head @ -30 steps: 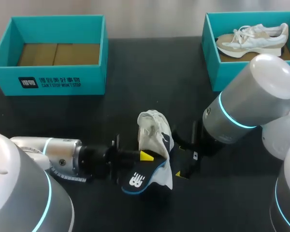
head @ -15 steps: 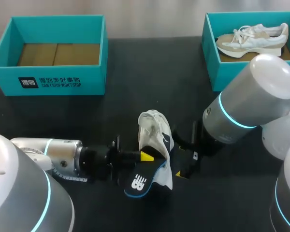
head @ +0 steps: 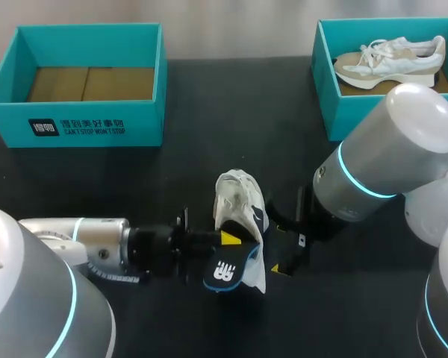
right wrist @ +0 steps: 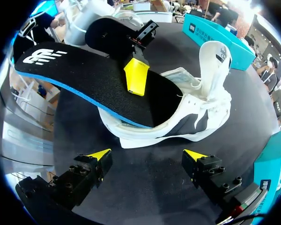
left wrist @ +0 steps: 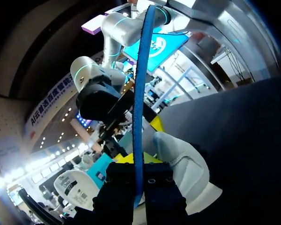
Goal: Take the shoe out of the shoebox, open the shoe tongue, remove and reinsert the insole, then place the shoe into the shoebox
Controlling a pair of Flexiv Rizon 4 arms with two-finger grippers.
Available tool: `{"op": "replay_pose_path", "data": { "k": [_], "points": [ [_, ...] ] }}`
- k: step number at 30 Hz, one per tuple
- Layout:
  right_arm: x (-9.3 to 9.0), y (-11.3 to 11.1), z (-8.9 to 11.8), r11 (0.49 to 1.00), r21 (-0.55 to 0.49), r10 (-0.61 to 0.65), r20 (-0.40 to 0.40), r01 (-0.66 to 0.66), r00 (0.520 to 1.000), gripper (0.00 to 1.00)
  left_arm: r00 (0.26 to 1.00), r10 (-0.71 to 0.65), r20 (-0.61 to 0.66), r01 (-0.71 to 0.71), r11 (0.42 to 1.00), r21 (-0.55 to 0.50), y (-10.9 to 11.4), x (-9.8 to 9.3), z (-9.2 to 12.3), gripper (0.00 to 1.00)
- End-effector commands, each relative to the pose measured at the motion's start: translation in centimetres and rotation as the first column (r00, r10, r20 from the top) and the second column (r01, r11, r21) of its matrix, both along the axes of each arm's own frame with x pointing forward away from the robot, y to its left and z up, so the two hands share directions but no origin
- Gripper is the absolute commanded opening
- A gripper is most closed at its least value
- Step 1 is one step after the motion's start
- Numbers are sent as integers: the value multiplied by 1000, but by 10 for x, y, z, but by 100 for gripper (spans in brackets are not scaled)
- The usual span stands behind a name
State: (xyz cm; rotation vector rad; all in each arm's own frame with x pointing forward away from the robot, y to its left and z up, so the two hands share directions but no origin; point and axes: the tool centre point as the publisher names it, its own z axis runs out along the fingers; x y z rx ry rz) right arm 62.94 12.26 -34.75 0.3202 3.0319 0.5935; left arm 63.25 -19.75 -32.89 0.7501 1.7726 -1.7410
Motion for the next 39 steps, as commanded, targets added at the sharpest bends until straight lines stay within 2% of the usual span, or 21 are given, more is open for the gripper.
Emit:
{"op": "replay_pose_path", "data": {
  "k": [1,14,22,39],
  "points": [
    [-1,1,-1,1000,-1,-2,2,2,1000,100,1000,2,-5,-2,1000,14,-4,7,-6,0],
    [-1,1,-1,1000,-1,-2,2,2,1000,100,1000,13,-16,-12,998,63,-9,26,-28,0],
    [-1,1,-1,1000,-1,-2,2,2,1000,100,999,27,-33,-24,996,91,-8,28,-37,0],
    [-1,1,-1,1000,-1,-2,2,2,1000,100,998,32,-45,-28,996,86,-1,21,-31,0]
  ]
}}
